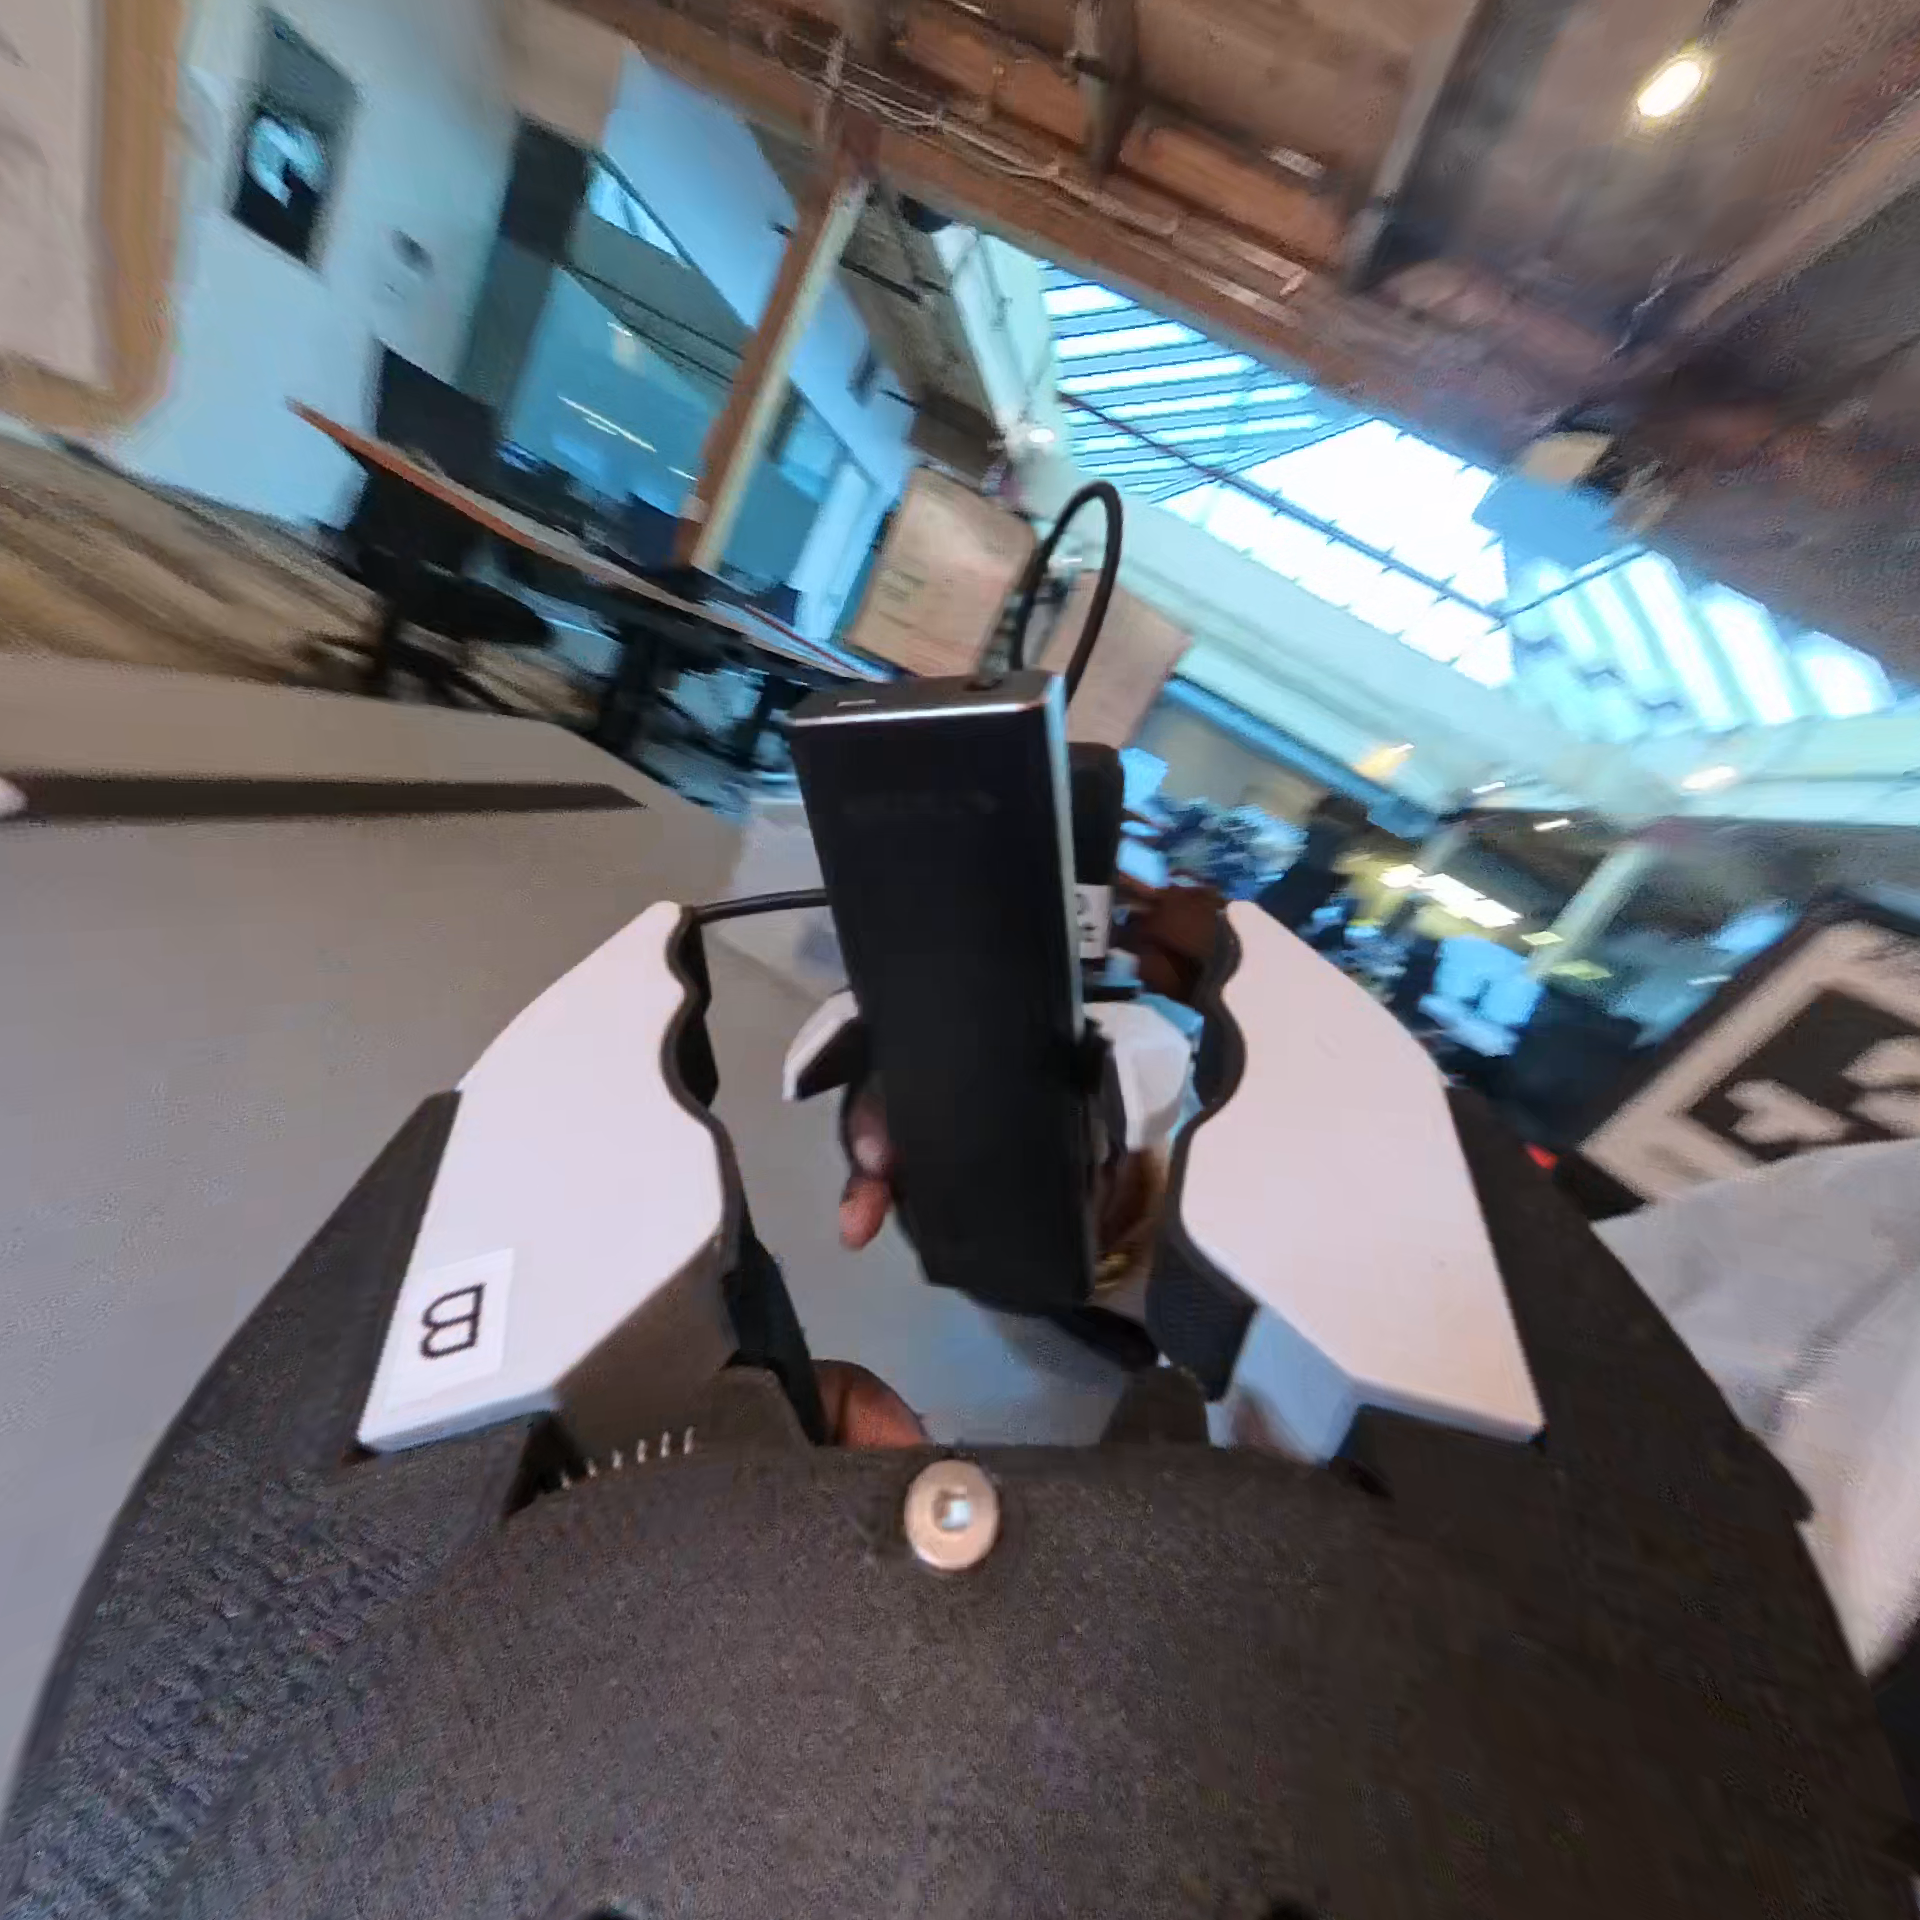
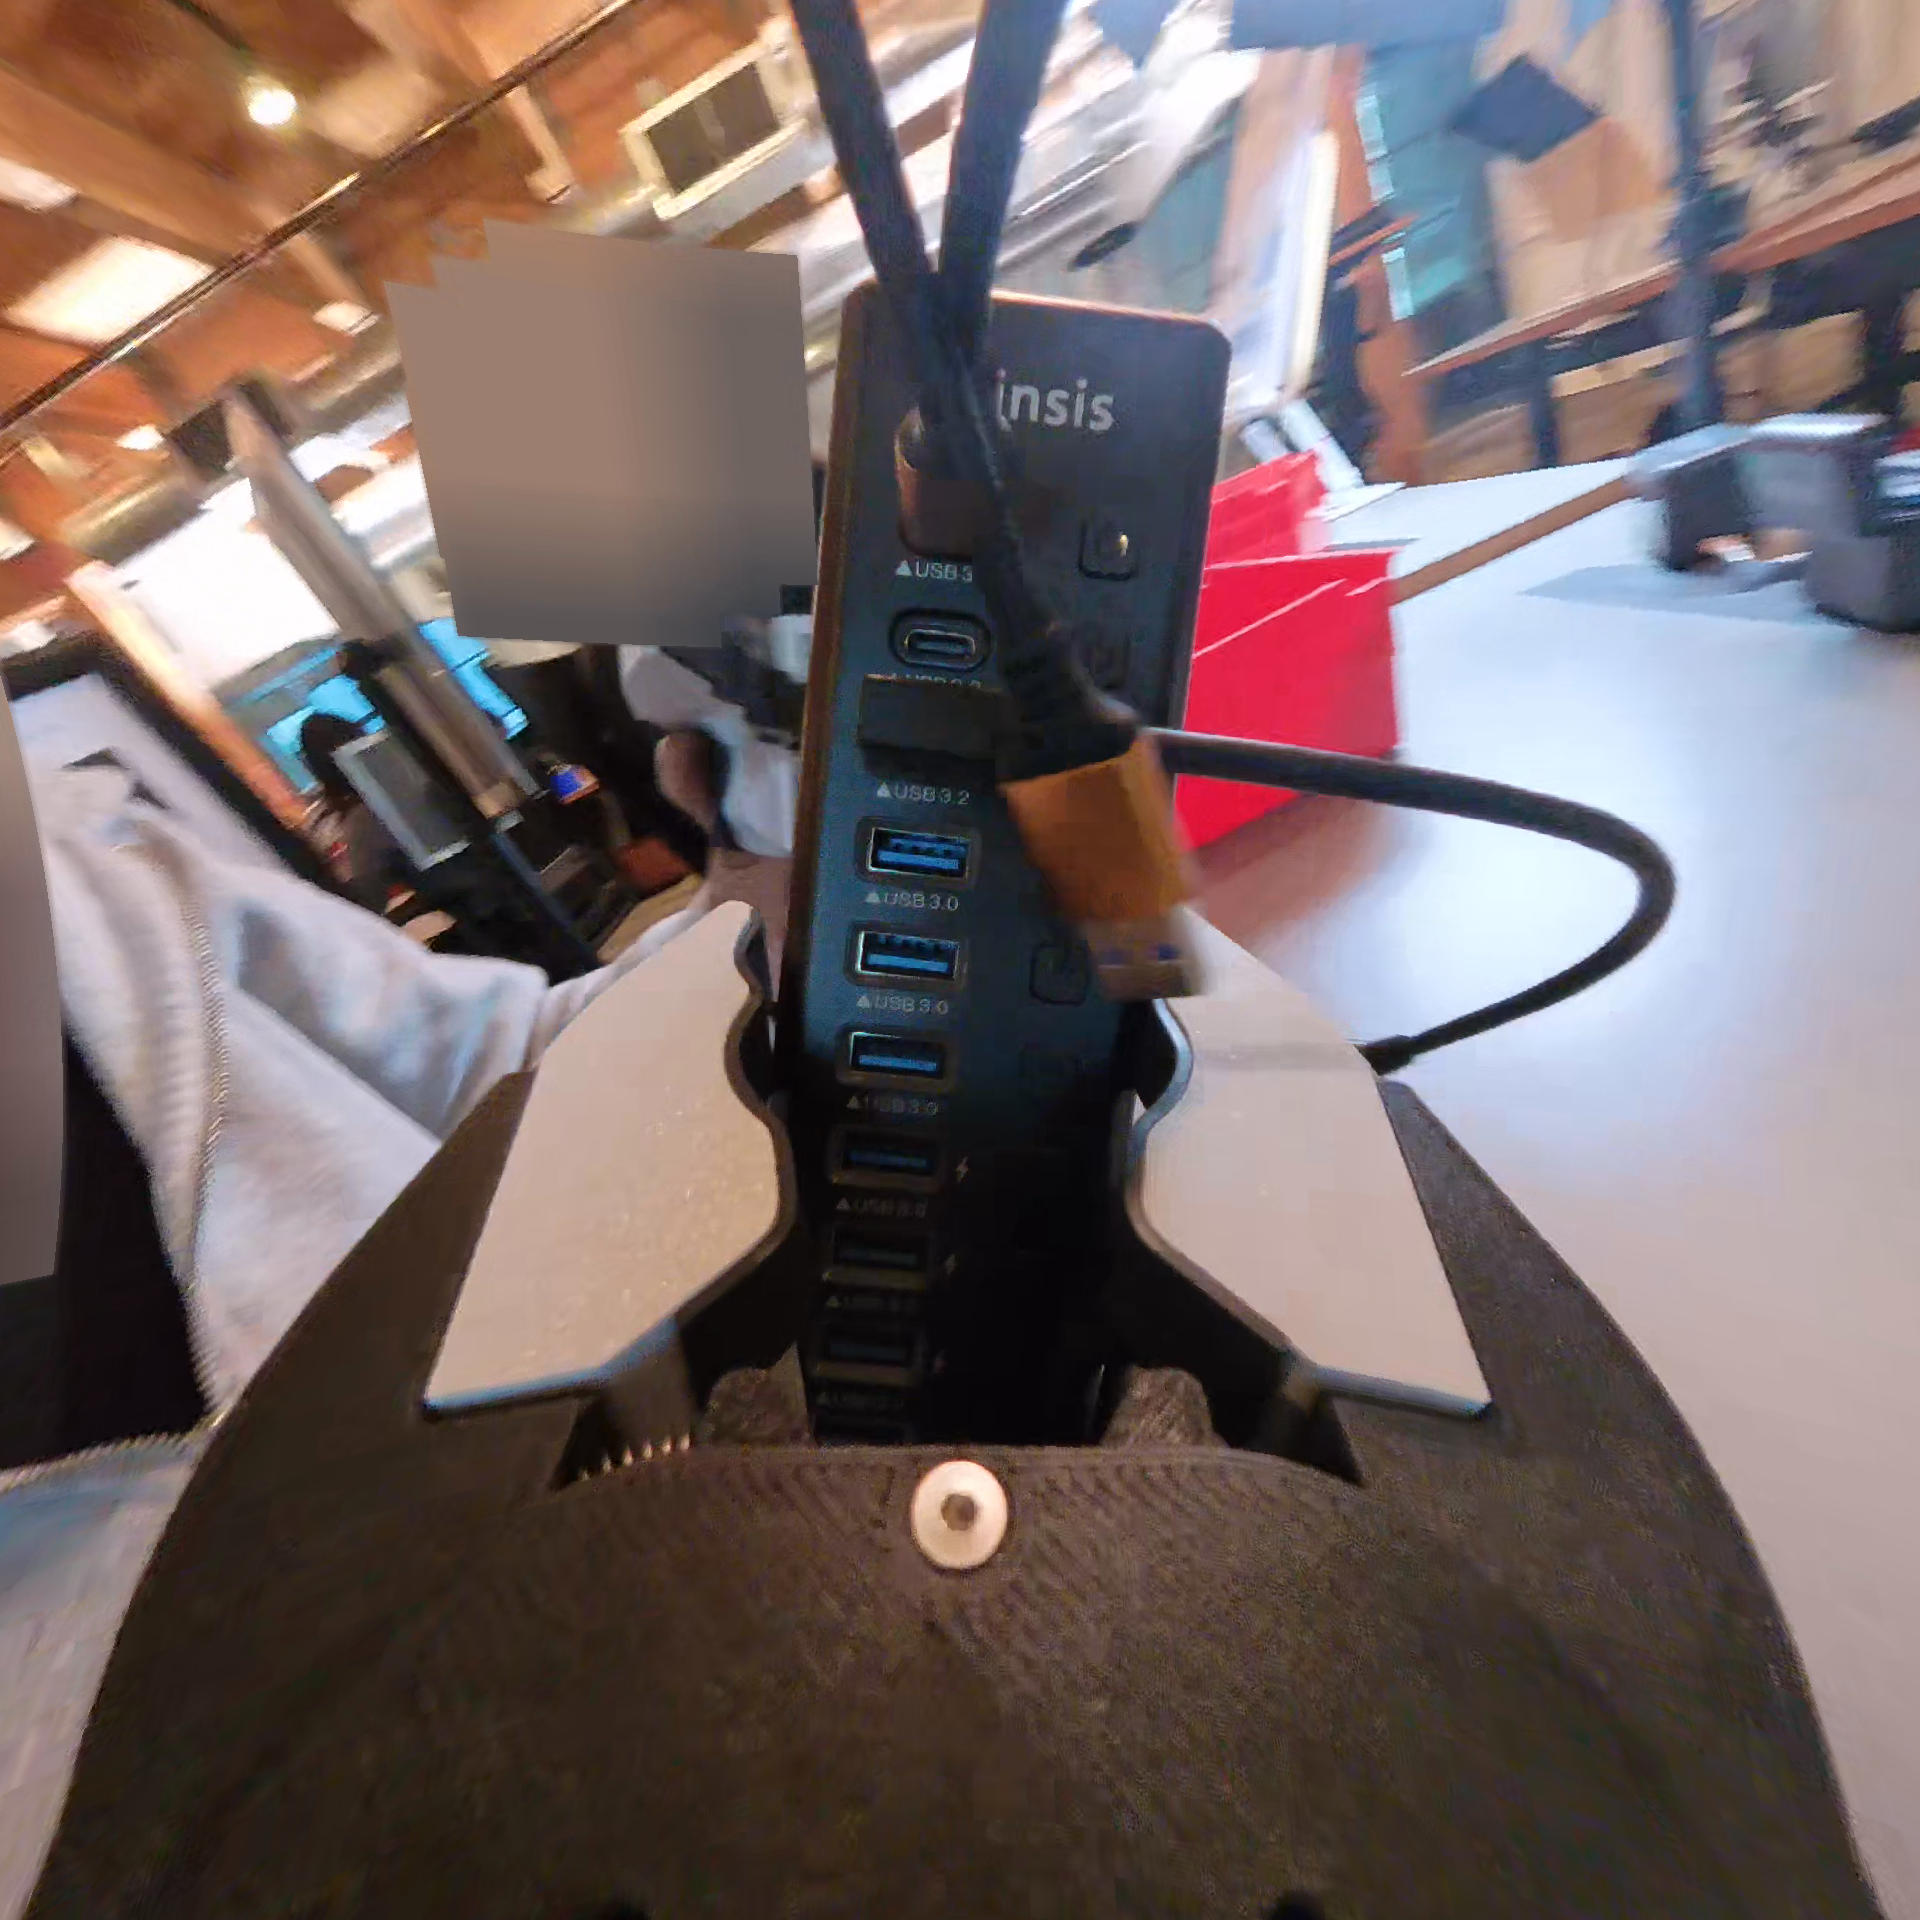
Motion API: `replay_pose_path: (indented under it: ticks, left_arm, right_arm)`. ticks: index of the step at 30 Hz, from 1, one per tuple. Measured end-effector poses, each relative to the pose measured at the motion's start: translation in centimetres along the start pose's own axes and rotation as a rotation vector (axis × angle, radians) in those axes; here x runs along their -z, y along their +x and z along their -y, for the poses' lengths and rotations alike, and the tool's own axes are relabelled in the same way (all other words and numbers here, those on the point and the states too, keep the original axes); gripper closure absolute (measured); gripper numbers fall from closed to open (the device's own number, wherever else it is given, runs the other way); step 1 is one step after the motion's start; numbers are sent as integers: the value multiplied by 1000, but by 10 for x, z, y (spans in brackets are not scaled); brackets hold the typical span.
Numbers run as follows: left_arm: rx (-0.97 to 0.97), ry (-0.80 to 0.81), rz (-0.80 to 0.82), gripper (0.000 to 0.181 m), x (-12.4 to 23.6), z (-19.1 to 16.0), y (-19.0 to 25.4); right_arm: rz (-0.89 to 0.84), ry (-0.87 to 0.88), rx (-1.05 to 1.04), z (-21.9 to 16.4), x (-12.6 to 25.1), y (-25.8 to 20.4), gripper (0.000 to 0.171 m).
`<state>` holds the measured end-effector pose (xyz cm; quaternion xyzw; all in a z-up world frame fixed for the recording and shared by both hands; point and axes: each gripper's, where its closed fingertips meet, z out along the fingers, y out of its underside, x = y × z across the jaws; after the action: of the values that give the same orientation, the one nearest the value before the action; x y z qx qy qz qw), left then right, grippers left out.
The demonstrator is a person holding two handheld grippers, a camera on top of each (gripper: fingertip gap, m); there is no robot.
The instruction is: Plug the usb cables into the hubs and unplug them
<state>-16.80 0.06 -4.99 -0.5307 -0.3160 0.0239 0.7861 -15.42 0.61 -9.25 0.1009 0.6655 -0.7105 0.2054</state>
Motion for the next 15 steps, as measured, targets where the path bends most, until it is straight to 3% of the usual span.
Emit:
replay_pose_path:
  ticks: [5,6,10,12,15]
  left_arm:
    - [56,-63,-228,91,-17,-18,28]
    - [30,-48,-273,110,-16,-18,37]
    - [-73,-35,-243,111,-9,-20,35]
    - [-170,-20,-193,114,-4,-18,28]
    - [-381,-75,-77,115,4,-20,15]
  right_arm:
    - [168,-124,58,-28,-20,-35,102]
    - [175,-131,49,-31,-23,-37,101]
    - [188,-120,53,-33,-24,-36,101]
    - [142,-88,46,-26,-21,-26,105]
    - [-11,43,49,3,-2,1,93]
